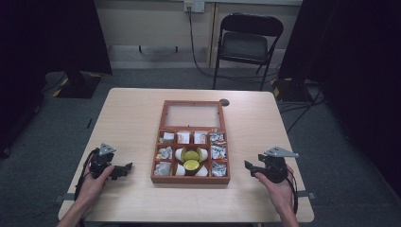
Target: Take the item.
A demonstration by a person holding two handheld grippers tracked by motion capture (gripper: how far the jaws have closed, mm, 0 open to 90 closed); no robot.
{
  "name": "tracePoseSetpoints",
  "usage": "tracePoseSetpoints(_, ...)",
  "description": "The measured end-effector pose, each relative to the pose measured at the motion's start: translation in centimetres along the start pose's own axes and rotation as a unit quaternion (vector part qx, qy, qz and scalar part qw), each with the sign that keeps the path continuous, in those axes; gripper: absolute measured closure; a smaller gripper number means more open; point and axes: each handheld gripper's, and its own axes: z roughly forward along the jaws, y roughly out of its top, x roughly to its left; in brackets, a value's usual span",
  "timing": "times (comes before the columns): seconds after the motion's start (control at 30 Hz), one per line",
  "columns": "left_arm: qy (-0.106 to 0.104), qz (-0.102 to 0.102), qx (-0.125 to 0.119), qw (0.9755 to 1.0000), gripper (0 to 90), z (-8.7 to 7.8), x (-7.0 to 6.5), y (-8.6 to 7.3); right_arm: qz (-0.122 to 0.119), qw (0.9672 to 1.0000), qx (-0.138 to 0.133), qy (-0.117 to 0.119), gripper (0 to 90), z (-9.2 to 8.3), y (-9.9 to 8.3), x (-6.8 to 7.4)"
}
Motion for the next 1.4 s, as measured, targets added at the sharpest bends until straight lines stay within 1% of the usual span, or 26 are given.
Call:
tracePoseSetpoints(0.13,0.001,-0.002,-0.002,1.0000,0.0,0.0,0.0,0.0,-0.005,1.0000,-0.002,0.002,35.5,-0.1,0.3,0.4)
tracePoseSetpoints(0.2,0.001,-0.002,-0.001,1.0000,0.0,0.0,0.0,0.0,-0.011,0.9999,-0.004,0.008,38.2,-0.1,0.7,0.8)
tracePoseSetpoints(0.33,0.001,0.000,-0.001,1.0000,0.0,0.0,0.0,0.0,-0.016,0.9998,-0.005,0.012,39.3,0.2,1.1,1.1)
tracePoseSetpoints(0.47,0.001,-0.004,-0.002,1.0000,0.0,0.1,-0.1,0.0,-0.024,0.9994,-0.005,0.024,42.7,0.4,1.8,1.9)
tracePoseSetpoints(0.5,0.001,-0.004,-0.002,1.0000,0.0,0.1,-0.1,0.0,-0.024,0.9994,-0.005,0.024,42.7,0.4,1.8,1.9)
tracePoseSetpoints(0.6,0.002,-0.004,-0.002,1.0000,0.0,0.0,-0.1,0.0,-0.035,0.9988,-0.006,0.035,43.2,0.5,2.5,2.7)
tracePoseSetpoints(0.67,0.002,-0.003,-0.002,1.0000,0.0,0.0,-0.1,0.0,-0.038,0.9986,-0.006,0.036,43.4,0.5,2.6,2.8)
tracePoseSetpoints(0.7,0.002,-0.004,-0.002,1.0000,0.0,0.0,-0.1,0.0,-0.043,0.9982,-0.007,0.041,44.8,0.7,3.0,3.2)
tracePoseSetpoints(0.73,0.002,-0.004,-0.003,1.0000,0.0,0.0,-0.1,0.0,-0.046,0.9981,-0.005,0.040,45.6,0.7,3.1,3.3)
tracePoseSetpoints(0.77,0.002,-0.004,-0.003,1.0000,0.1,0.0,-0.1,0.0,-0.046,0.9981,-0.005,0.040,45.6,0.7,3.1,3.3)
tracePoseSetpoints(0.8,0.003,-0.004,-0.002,1.0000,0.1,0.0,-0.1,0.0,-0.048,0.9981,-0.009,0.039,47.8,0.9,3.3,3.7)
tracePoseSetpoints(0.9,0.004,-0.004,-0.002,1.0000,0.1,0.0,-0.1,0.0,-0.051,0.9979,-0.007,0.040,47.7,1.1,3.5,4.1)
tracePoseSetpoints(1.07,0.003,-0.004,-0.001,1.0000,0.1,0.0,-0.1,0.0,-0.052,0.9974,-0.012,0.049,48.5,1.4,4.2,4.8)
tracePoseSetpoints(1.13,0.004,-0.005,-0.003,1.0000,0.1,0.0,-0.1,0.0,-0.056,0.9966,-0.014,0.060,51.4,1.5,4.5,5.2)
tracePoseSetpoints(1.2,0.004,-0.004,-0.002,1.0000,0.1,0.0,-0.1,0.0,-0.061,0.9954,-0.018,0.071,51.1,1.6,4.9,5.6)
tracePoseSetpoints(1.33,0.003,-0.003,-0.001,1.0000,0.1,0.0,-0.1,0.0,-0.072,0.9924,-0.022,0.097,51.8,2.2,5.6,6.6)
tracePoseSetpoints(1.37,0.004,-0.003,-0.001,1.0000,0.1,0.0,-0.1,0.0,-0.076,0.9909,-0.023,0.109,51.2,2.5,5.8,7.0)
tracePoseSetpoints(1.4,0.004,-0.004,-0.002,1.0000,0.1,0.0,-0.1,0.0,-0.080,0.9900,-0.021,0.114,51.0,2.7,5.9,7.2)
